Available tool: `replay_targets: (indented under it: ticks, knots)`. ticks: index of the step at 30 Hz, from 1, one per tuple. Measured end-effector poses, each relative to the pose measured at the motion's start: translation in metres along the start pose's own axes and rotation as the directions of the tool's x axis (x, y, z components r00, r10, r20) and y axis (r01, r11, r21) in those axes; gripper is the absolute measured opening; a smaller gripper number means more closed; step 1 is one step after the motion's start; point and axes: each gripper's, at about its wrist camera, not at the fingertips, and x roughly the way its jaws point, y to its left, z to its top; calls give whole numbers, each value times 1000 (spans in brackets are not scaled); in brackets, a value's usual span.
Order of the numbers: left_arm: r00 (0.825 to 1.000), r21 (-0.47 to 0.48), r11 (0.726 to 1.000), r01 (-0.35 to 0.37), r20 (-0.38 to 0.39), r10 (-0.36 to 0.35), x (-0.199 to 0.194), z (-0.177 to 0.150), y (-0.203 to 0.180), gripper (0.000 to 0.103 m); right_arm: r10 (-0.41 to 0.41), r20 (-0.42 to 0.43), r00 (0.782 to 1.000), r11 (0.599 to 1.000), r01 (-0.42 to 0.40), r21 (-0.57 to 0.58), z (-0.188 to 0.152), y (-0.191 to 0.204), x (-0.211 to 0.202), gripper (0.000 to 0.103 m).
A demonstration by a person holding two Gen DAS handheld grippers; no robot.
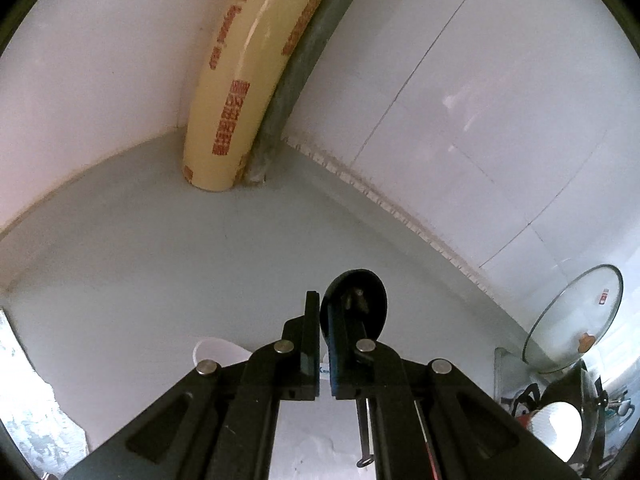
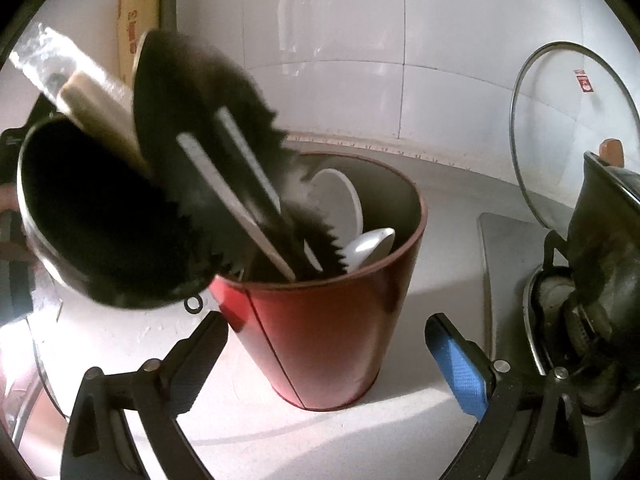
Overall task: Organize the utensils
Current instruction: 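Lift the black spoon with the left tool and carry it over the red pot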
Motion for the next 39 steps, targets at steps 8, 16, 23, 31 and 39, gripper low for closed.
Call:
replay_targets:
  ticks: [8,16,23,31,39]
  knots:
    - [998,-3,1000,-13,57,13,-31,0,5,3,23,8,1000,1000,-23,-19,-5,2,-1,86]
    - [989,-1,1000,-30,146,30,-68,6,7,3,42,-2,999,998,-42,-38,1,10,0,86]
    - [980,-19,1000,16,198,-12,-104,14,7,3,87,-6,996,993,-87,-84,2,23,4,86]
    - [954,50,996,77,287,-88,-150,21,-16,3,93,-8,996,991,-93,-93,3,22,5,86]
    - [931,156,978,138,318,-182,-177,19,-49,3,83,-14,996,990,-84,-110,0,23,9,86]
